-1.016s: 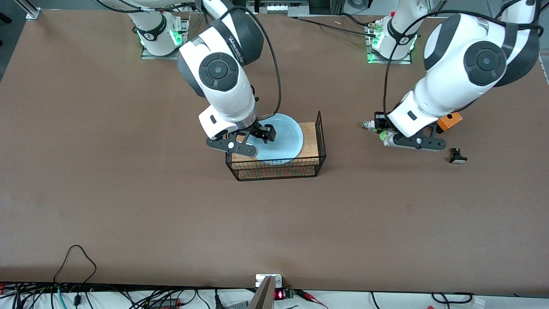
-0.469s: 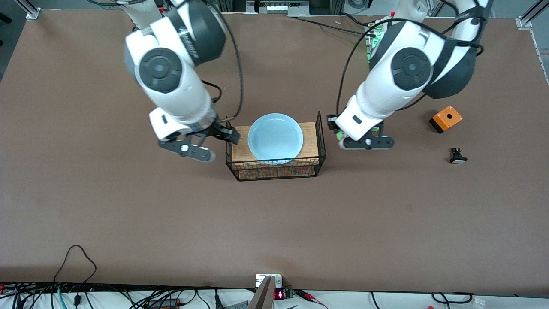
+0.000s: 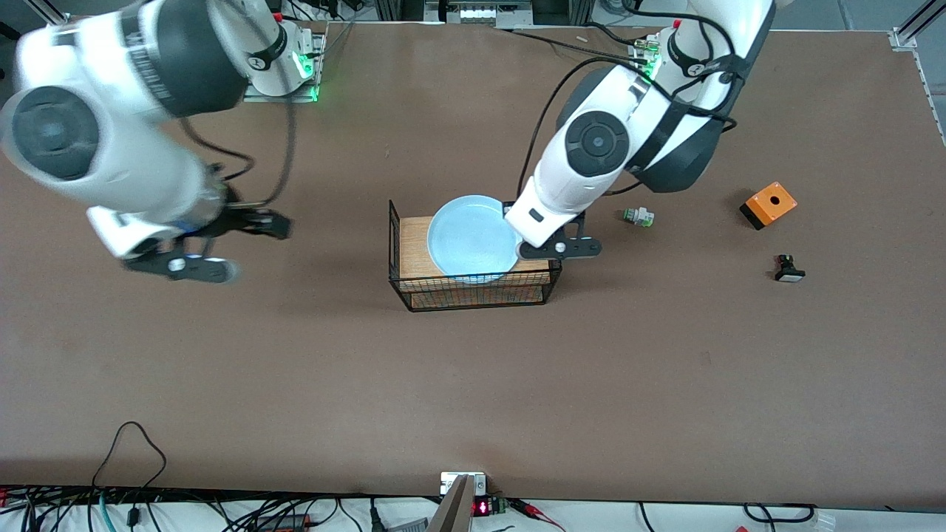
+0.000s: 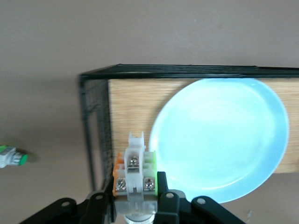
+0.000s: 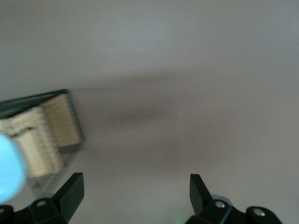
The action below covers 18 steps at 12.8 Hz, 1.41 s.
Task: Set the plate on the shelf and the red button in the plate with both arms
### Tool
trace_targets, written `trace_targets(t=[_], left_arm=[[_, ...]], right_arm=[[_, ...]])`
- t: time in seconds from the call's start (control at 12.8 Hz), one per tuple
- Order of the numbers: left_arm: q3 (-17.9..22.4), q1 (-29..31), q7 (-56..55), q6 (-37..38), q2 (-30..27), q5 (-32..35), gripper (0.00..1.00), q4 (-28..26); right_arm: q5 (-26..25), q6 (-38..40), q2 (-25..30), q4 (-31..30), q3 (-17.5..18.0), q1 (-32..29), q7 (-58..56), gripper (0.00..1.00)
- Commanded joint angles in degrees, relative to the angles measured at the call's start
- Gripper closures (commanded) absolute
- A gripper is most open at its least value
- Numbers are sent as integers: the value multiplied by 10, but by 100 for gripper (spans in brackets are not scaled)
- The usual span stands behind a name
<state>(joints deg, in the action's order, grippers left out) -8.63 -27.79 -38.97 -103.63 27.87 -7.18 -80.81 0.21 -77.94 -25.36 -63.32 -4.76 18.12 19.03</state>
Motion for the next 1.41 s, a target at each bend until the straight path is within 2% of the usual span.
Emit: trace_targets(t=[0.0, 0.23, 0.39, 0.86, 1.02, 1.09, 1.17, 1.25, 1.33], left_arm=[[8, -18, -7, 10, 40, -11, 100, 54], [8, -30, -8, 9, 68, -18, 100, 79], [7, -30, -7, -23, 81, -20, 100, 82], [8, -56, -8, -28, 107, -33, 100, 81], [8, -60, -8, -27, 112, -32, 97, 81], [8, -60, -8, -28, 112, -32, 75, 81], [9, -57, -2, -29, 112, -32, 18, 81], [9, -57, 2, -29, 110, -30, 0, 83], [9, -58, 2, -30, 107, -30, 0, 88]], right_arm=[[-26, 26, 23, 0, -36, -20, -111, 0], [-27, 31, 23, 0, -78, -21, -160, 0], [-26, 31, 22, 0, -102, -22, -198, 0], [-17, 31, 17, -1, -103, -65, -252, 0], [10, 29, 21, -7, -101, -87, -258, 0], [17, 24, 32, -27, -82, -121, -257, 0], [29, 15, 63, -71, -42, -162, -257, 0], [29, -21, 88, -111, -32, -173, -258, 0], [28, -42, 109, -147, -25, -179, -258, 0]])
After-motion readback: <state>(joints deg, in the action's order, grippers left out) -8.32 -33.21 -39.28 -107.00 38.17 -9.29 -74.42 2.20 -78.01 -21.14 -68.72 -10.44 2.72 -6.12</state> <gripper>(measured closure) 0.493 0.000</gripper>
